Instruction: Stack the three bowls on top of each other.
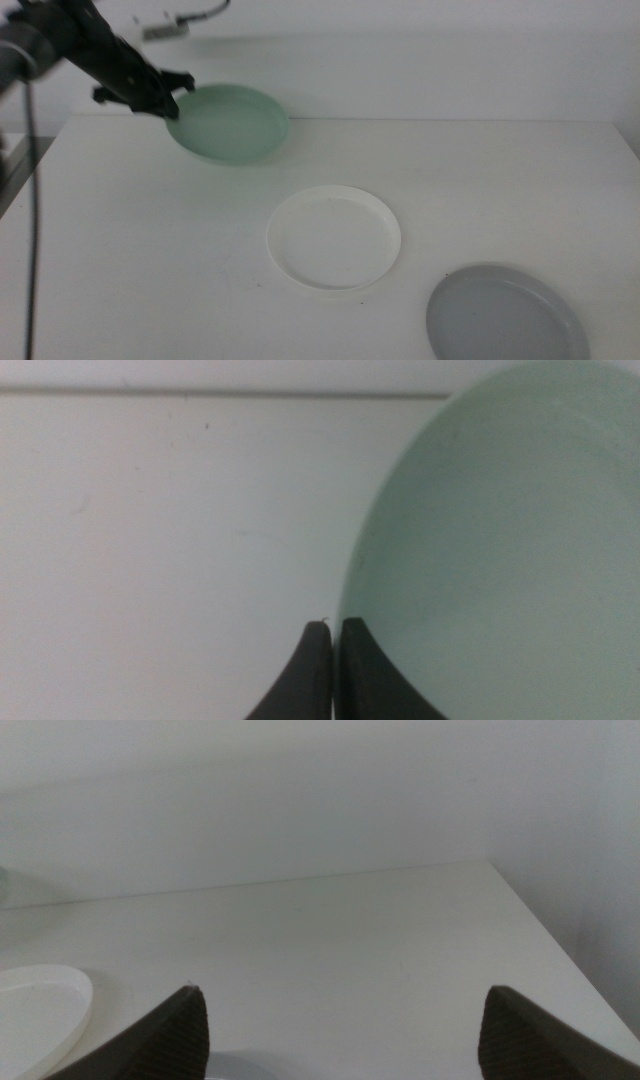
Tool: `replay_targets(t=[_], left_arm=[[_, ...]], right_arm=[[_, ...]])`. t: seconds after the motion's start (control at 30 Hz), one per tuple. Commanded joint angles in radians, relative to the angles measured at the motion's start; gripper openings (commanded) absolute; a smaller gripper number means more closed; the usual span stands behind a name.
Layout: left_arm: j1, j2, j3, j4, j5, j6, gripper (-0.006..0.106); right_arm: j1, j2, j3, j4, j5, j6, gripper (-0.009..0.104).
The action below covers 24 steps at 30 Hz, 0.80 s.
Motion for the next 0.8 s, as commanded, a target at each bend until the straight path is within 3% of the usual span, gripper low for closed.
replay_targets(t=[0.0,0.13,0.3,0.57,0.77], left_arm=[[0.001,-0.116,0.086,-0.025,-0.020,0.026,-0.002],[-0.003,-0.330,0.398,-0.111,-0.159,0.060,-0.002],[-0.085,-0.561,0.698,-0.118,-0.270,0.048,-0.002],[-0.263,-0.603,0.813,-0.117,-0.303,-0.005,-0.002],[-0.327,-0.538,0.813,-0.117,-0.385,-0.022,-0.002]], right_arm=[[-0.003,-0.005,0.003,-0.006,-0.009,-0.003,0.093],[-0.003,-0.005,0.003,-0.006,-0.009,-0.003,0.093],[-0.003,-0.005,0.003,-0.006,-0.009,-0.003,0.093],[-0.003,-0.005,0.003,-0.006,-0.009,-0.003,0.093],[-0.003,-0.005,0.003,-0.006,-0.009,-0.003,0.093]])
